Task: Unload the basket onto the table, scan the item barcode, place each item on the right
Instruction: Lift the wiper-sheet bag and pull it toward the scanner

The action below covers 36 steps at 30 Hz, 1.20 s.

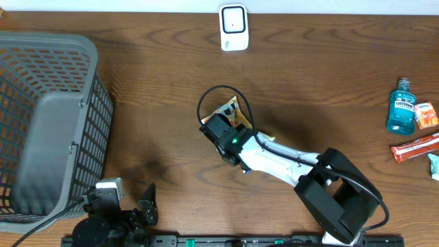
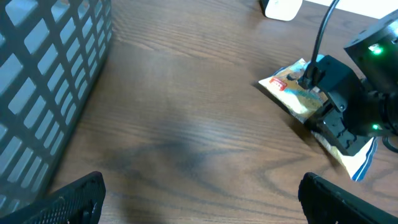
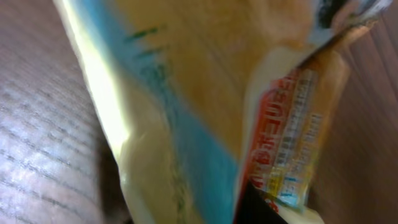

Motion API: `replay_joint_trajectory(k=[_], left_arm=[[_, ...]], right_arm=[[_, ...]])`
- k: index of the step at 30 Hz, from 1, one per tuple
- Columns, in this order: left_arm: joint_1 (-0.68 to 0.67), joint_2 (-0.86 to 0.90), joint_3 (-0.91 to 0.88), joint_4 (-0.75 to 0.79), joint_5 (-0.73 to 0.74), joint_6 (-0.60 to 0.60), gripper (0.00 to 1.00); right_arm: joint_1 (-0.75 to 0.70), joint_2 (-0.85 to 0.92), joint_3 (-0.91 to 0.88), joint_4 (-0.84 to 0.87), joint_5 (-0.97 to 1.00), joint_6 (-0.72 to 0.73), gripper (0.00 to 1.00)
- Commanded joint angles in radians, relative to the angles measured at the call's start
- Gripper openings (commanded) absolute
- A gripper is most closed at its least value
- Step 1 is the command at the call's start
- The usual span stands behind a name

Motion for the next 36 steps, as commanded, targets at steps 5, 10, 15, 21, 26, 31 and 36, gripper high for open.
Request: replay_joint_trajectory(k=[5, 10, 15, 21, 26, 31, 36], left_arm=[[-0.004, 0.0, 0.003, 0.0, -0.002, 0.016, 0.99], [-0.004, 0.0, 0.003, 0.0, -0.002, 0.016, 0.99], [-0.004, 0.0, 0.003, 0.0, -0.002, 0.016, 0.99], [-0.004, 0.0, 0.003, 0.0, -0.002, 0.016, 0.99], [-0.004, 0.0, 0.003, 0.0, -0.002, 0.016, 0.99], [-0.004, 0.0, 0.003, 0.0, -0.002, 0.016, 0.99], [-0.004, 0.0, 0.003, 0.0, -0.002, 0.016, 0.99]], right_arm=[[-0.148, 0.032, 0.2, -0.304, -0.6, 0.01, 0.01], [-0.341, 0.007, 0.427, -0.513, -1.181, -0.051, 0.01], [-0.506, 0.009, 0.445, -0.531, -1.678, -0.014, 0.04], [-0.597, 0.009, 0.444, -0.598, -1.928, 0.319, 0.01], [-0.628, 0.009, 0.444, -0.742, -1.928, 0.617, 0.01], [-0.646, 0.009, 0.444, -0.802, -1.928, 0.793, 0.01], [-0.647, 0.009, 0.444, -0.803, -1.928, 0.793, 0.01]])
